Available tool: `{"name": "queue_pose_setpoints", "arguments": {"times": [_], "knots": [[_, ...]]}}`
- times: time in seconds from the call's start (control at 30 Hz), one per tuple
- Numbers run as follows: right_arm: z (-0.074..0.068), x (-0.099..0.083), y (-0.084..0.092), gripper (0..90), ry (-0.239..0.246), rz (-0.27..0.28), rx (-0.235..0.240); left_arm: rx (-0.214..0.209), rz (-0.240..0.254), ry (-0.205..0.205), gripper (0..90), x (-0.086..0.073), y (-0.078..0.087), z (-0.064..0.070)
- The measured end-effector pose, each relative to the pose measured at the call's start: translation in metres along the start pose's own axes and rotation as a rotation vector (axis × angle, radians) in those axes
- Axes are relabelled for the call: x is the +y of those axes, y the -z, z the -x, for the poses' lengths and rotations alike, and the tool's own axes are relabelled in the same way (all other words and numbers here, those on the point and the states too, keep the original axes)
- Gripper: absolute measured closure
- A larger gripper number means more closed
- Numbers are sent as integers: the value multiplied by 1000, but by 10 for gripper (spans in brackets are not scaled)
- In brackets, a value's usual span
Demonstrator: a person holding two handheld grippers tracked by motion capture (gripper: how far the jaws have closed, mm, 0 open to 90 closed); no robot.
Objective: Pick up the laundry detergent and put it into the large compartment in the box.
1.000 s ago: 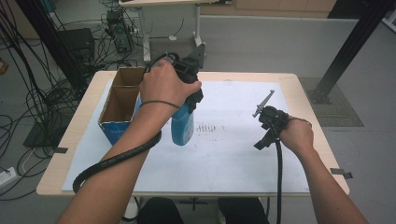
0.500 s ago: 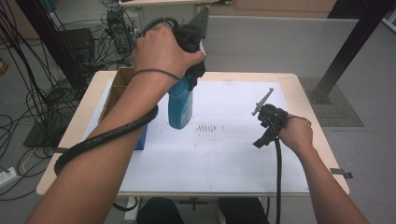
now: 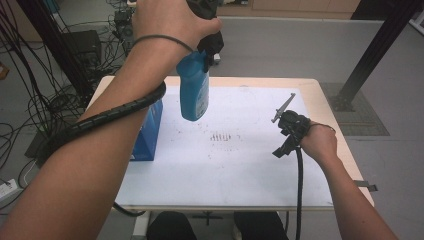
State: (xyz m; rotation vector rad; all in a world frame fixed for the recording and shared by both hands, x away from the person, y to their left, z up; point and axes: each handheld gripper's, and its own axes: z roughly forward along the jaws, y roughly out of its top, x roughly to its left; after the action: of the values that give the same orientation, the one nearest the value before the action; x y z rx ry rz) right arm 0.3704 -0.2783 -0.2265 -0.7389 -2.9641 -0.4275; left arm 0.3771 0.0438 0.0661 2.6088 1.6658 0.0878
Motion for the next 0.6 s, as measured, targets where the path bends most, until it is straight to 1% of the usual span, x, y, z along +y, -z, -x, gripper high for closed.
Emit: {"name": "queue_pose_setpoints", "arguments": {"times": [0.17, 0.2, 0.23, 0.3, 0.33, 0.53, 0.6], "knots": [[0, -1, 2, 35, -3, 3, -3, -9, -2, 13, 375, 0, -4, -5], [0, -1, 2, 35, -4, 1, -4, -9, -6, 10, 375, 1, -5, -7], [-1, -1, 2, 35, -4, 2, -4, -9, -4, 20, 375, 0, -7, -8], [-1, -1, 3, 35, -5, 2, -5, -3, -7, 20, 375, 0, -9, -10], [0, -2, 3, 35, -3, 3, -6, -1, -2, 27, 375, -1, -9, -11], [1, -4, 3, 35, -6, 5, -5, -1, -2, 49, 375, -2, -10, -24], [1, -4, 3, 35, -7, 4, -6, -4, -1, 65, 375, -3, -12, -30]]}}
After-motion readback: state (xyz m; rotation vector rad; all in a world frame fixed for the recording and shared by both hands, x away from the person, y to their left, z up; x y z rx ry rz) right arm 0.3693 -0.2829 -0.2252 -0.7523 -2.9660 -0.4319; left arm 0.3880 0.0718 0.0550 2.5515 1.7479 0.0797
